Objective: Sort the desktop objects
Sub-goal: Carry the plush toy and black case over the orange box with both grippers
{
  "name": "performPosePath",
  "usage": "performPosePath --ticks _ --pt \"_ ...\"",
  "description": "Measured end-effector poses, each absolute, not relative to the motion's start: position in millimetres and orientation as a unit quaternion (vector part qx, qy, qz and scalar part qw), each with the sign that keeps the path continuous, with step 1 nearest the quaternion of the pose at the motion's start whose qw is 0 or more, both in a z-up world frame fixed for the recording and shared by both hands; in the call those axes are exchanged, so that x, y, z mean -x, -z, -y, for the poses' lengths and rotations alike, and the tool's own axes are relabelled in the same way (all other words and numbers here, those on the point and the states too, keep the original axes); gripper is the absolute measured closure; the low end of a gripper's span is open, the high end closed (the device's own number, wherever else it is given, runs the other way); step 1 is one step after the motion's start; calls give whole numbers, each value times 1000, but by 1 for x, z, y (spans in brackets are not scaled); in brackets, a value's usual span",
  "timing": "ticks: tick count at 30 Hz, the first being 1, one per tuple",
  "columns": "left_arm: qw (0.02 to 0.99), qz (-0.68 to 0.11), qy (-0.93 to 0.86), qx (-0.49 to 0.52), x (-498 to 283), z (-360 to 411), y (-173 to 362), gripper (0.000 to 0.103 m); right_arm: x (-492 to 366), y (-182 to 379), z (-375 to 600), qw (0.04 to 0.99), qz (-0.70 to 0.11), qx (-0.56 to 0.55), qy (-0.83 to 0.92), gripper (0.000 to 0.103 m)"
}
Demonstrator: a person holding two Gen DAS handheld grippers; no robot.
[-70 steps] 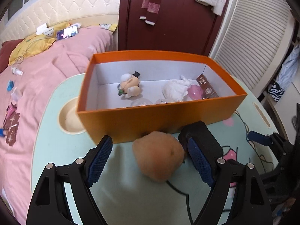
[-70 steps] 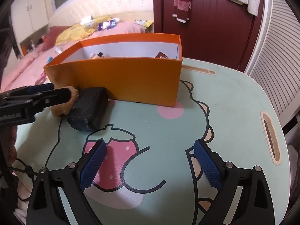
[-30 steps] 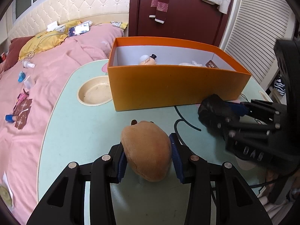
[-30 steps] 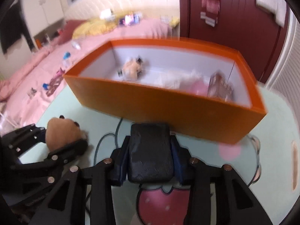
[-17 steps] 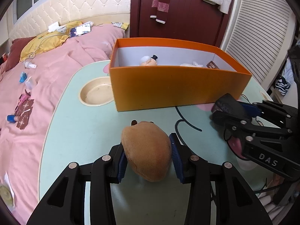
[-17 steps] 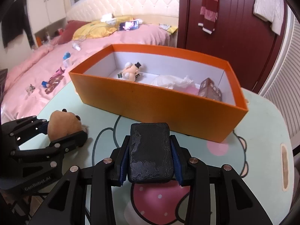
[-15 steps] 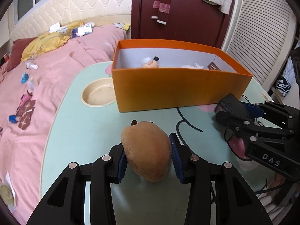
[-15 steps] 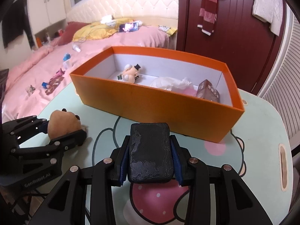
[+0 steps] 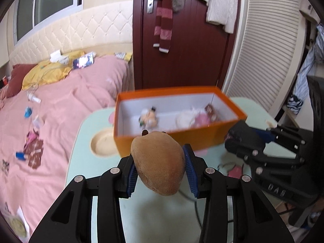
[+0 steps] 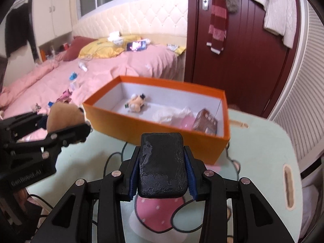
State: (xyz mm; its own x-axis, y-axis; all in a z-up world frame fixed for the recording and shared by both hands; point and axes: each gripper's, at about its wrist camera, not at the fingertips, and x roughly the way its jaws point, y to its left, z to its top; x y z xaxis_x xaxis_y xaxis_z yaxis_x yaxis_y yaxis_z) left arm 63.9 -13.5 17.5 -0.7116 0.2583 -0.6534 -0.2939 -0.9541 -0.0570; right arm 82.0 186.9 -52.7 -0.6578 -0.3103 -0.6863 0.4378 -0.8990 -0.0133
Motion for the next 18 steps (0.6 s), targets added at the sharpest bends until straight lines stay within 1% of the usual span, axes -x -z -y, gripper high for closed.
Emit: performPosePath --ticks 3,12,18 --pt "152 -32 -930 334 -52 9 -31 60 -78 44 -187 210 -91 -348 909 65" --pt "150 -33 -933 326 4 -3 -38 60 -36 24 -183 193 -91 -314 925 65" --pt "150 -30 -919 363 28 -10 -9 60 -4 39 -182 178 -75 -327 925 65"
